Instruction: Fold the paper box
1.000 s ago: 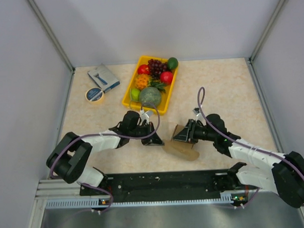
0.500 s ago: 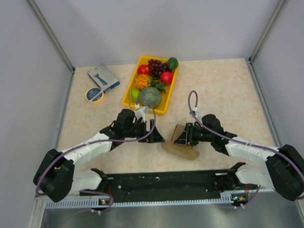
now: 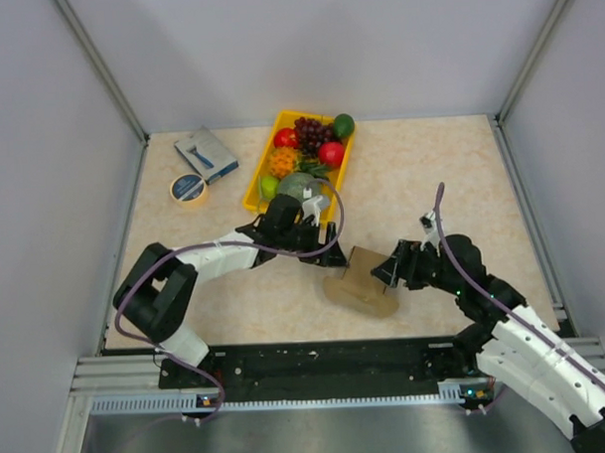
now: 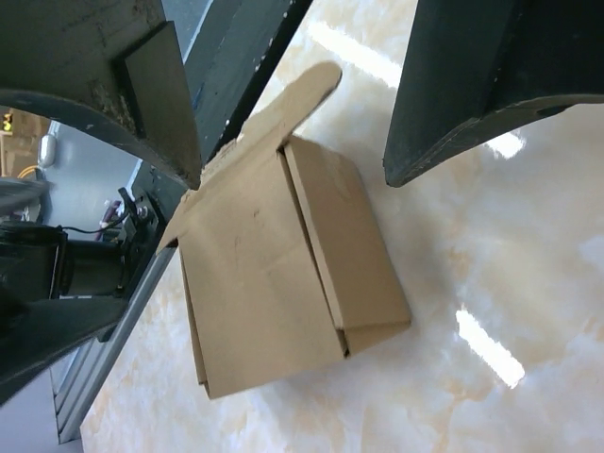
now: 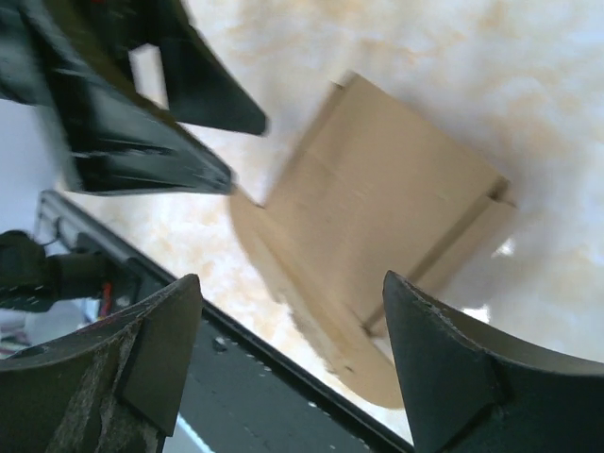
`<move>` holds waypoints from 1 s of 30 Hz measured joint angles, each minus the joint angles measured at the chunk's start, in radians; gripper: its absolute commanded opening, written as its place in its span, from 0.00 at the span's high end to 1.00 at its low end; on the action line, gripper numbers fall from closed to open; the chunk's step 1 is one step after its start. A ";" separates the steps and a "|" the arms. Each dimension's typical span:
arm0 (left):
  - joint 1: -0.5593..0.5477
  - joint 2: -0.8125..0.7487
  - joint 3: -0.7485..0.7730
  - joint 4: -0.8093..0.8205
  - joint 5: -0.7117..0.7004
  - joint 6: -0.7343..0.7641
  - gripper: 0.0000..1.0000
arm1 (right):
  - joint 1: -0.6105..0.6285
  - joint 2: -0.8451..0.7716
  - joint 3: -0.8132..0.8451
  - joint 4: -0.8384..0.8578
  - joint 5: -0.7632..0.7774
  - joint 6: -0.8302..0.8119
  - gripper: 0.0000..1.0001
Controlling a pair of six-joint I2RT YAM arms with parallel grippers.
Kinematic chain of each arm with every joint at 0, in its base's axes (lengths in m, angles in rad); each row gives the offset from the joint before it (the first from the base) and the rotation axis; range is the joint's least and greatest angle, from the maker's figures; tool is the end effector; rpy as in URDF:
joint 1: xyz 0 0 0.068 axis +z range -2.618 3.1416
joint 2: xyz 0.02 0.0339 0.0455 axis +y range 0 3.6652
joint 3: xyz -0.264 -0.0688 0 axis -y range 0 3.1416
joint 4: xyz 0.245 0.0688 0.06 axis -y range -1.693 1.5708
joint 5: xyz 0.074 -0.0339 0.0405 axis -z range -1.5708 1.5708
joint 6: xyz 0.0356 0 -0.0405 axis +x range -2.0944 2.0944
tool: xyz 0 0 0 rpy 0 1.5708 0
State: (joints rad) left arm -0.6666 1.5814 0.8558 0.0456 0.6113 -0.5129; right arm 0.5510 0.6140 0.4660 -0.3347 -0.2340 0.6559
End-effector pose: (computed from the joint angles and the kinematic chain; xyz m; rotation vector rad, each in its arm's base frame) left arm 0.2437 -0.2177 0.1949 0.5488 2.3831 -1.2762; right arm 0.1248 0.0864 0.2384 -0.0406 2.1889 0.9610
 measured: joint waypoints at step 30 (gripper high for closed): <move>-0.019 -0.133 -0.192 0.116 0.040 -0.154 0.37 | -0.097 0.370 -0.137 0.174 -0.343 0.072 0.71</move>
State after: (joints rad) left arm -0.6861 1.4483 0.6640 0.1612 0.6518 -0.6666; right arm 0.4545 0.9844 0.3286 -0.1604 -0.5766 0.7280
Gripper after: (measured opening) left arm 0.483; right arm 0.303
